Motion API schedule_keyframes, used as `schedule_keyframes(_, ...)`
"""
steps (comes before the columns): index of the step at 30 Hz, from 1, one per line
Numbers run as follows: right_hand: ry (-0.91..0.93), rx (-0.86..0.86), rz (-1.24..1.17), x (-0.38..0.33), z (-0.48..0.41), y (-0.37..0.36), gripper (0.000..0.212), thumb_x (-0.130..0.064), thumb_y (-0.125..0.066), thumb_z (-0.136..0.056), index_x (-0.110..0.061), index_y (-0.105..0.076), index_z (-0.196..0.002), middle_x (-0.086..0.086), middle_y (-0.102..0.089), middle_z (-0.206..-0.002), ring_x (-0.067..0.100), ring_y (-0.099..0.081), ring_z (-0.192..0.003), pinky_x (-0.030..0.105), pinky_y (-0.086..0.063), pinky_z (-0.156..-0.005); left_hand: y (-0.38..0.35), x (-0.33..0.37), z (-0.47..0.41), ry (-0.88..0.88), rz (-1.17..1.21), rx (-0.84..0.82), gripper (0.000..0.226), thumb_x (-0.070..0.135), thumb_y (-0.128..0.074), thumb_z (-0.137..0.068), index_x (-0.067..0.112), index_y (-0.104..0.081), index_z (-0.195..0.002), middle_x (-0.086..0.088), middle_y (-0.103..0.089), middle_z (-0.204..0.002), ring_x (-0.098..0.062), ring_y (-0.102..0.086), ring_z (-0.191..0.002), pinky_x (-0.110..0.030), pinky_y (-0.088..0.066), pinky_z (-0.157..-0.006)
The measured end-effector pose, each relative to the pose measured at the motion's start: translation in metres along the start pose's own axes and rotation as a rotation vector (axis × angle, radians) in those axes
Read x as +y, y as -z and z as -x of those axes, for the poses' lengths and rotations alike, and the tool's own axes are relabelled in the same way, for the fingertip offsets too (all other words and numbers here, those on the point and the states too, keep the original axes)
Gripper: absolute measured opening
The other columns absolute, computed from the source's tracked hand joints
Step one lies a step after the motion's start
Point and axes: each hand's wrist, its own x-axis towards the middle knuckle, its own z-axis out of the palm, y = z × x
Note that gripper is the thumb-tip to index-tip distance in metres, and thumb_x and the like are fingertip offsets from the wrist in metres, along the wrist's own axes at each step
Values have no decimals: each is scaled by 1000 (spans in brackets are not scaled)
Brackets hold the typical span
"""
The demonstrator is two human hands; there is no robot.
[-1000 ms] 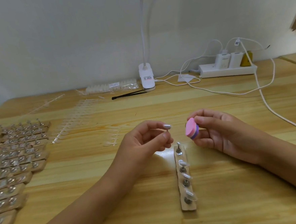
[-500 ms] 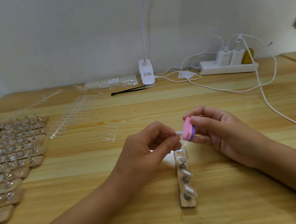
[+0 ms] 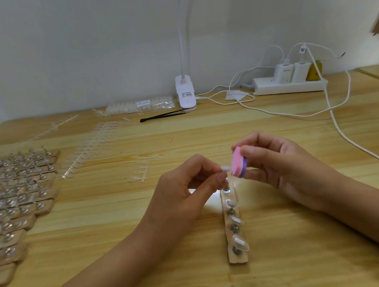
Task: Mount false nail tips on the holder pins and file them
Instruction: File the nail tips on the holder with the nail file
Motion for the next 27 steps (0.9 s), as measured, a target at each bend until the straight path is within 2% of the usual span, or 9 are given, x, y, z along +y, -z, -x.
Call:
schedule_keyframes(2,-16,-2,-27,-1,0,3,7,-19,-74,-78,-18,-74,-85,2,-70,-81,9,-70,-74,19,-56,-66,0,0,0,1,-5,-5,3,23,-64,-90,26,-65,-91,8,-74,-83,-11,-71,-83,-24,-56,-78)
schedule_keyframes(5,-54,-141,4,-3,2,2,11,-19,-76,-79,-16,-74,-90,3,-70,-84,10,-70,-75,19,-57,-66,0,-1,-1,-1,-5,1,5,22,-65,-90,27,-65,-91,9,-73,-82,-10,-71,-82,-23,-55,-78)
schedule_keyframes(9,-6,54,-41,-1,-3,5,16,-19,-71,-81,-20,-75,-96,3,-71,-83,12,-70,-77,19,-56,-69,0,-2,0,-8,5,-15,4,25,-66,-91,29,-65,-91,8,-74,-84,-11,-71,-83,-21,-55,-78)
schedule_keyframes(12,-23,115,-106,-2,-5,9,13,-19,-67,-79,-18,-73,-90,8,-73,-89,15,-69,-75,20,-57,-68,-1,0,-1,-3,31,-11,10,34,-64,-88,26,-66,-93,6,-74,-84,-13,-72,-84,-24,-56,-79)
schedule_keyframes(15,-75,77,-114,1,-4,5,7,-22,-72,-79,-18,-71,-85,8,-70,-84,14,-69,-70,22,-57,-62,1,-2,-2,18,76,30,15,36,-64,-86,26,-68,-95,5,-73,-83,-16,-71,-85,-28,-55,-79)
schedule_keyframes(18,-104,52,-93,3,-2,3,20,-27,-75,-76,-12,-66,-85,7,-67,-77,11,-65,-68,20,-55,-57,2,-2,-4,16,77,73,12,35,-66,-85,29,-68,-94,7,-71,-86,-15,-70,-87,-24,-53,-77)
schedule_keyframes(21,-116,-25,-31,0,-1,1,21,-30,-74,-72,-15,-65,-83,7,-65,-74,12,-61,-64,19,-50,-49,2,-3,-5,20,75,95,7,27,-69,-86,30,-69,-93,6,-70,-87,-14,-69,-87,-23,-54,-77)
schedule_keyframes(25,-121,-198,70,-1,4,-2,26,-30,-72,-81,-24,-68,-106,6,-67,-73,12,-63,-58,18,-49,-47,3,-3,-4,27,58,97,8,18,-71,-89,26,-68,-89,8,-70,-84,-9,-67,-82,-21,-53,-75)
schedule_keyframes(27,-92,-220,84,0,5,-4,25,-32,-68,-82,-26,-69,-106,3,-68,-73,10,-63,-58,18,-50,-49,2,-2,-4,28,72,97,6,21,-69,-88,25,-67,-85,8,-70,-82,-7,-66,-79,-21,-53,-74)
